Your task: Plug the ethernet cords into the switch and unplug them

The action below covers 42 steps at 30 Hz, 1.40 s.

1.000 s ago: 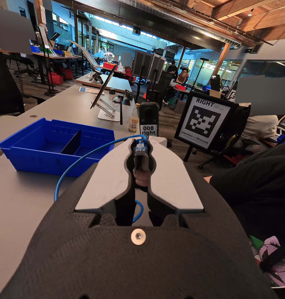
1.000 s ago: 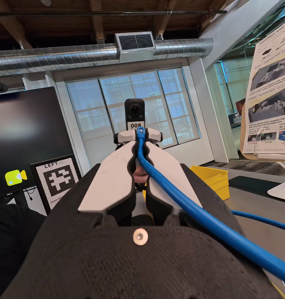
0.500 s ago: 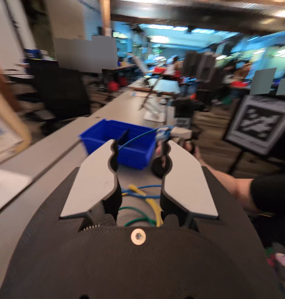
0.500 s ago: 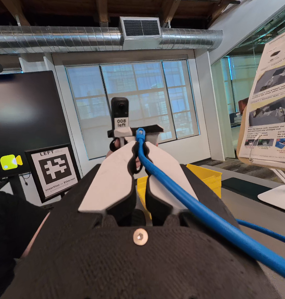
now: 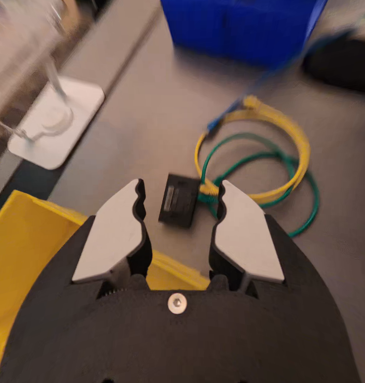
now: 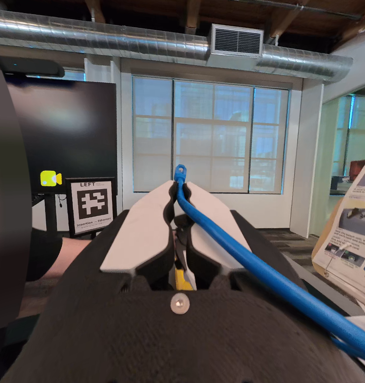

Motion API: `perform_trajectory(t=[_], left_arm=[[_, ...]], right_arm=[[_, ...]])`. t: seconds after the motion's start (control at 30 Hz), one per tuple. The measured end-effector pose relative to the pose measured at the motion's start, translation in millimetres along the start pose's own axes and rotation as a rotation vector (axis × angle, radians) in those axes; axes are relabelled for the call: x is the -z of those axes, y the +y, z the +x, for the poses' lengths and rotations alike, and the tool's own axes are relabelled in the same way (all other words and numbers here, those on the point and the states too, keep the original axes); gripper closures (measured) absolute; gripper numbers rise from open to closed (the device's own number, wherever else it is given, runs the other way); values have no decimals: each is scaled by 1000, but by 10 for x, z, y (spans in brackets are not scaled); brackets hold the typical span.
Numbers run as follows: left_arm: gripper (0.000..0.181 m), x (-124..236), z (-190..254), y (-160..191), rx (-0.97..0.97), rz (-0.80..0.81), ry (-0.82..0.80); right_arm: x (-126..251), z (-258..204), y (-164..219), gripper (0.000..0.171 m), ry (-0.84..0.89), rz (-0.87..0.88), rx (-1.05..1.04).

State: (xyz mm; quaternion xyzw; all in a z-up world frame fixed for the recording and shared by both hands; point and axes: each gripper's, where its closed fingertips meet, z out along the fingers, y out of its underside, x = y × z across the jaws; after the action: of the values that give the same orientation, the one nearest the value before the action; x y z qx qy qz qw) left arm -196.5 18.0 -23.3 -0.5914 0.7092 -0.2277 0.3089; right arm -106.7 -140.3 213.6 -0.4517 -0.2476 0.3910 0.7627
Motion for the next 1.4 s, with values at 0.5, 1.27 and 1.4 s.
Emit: perform_trajectory(t=[0.5, 1.27, 1.4], left_arm=[[122, -974, -171, 932, -133, -825, -25], [86, -1151, -62, 718, 590, -182, -335], [87, -1255, -46, 745, 581, -78, -351]], right_arm=[[357, -9, -298, 165, -135, 37, 49], [403, -37, -315, 165, -242, 111, -34], [361, -33, -251, 165, -234, 90, -29]])
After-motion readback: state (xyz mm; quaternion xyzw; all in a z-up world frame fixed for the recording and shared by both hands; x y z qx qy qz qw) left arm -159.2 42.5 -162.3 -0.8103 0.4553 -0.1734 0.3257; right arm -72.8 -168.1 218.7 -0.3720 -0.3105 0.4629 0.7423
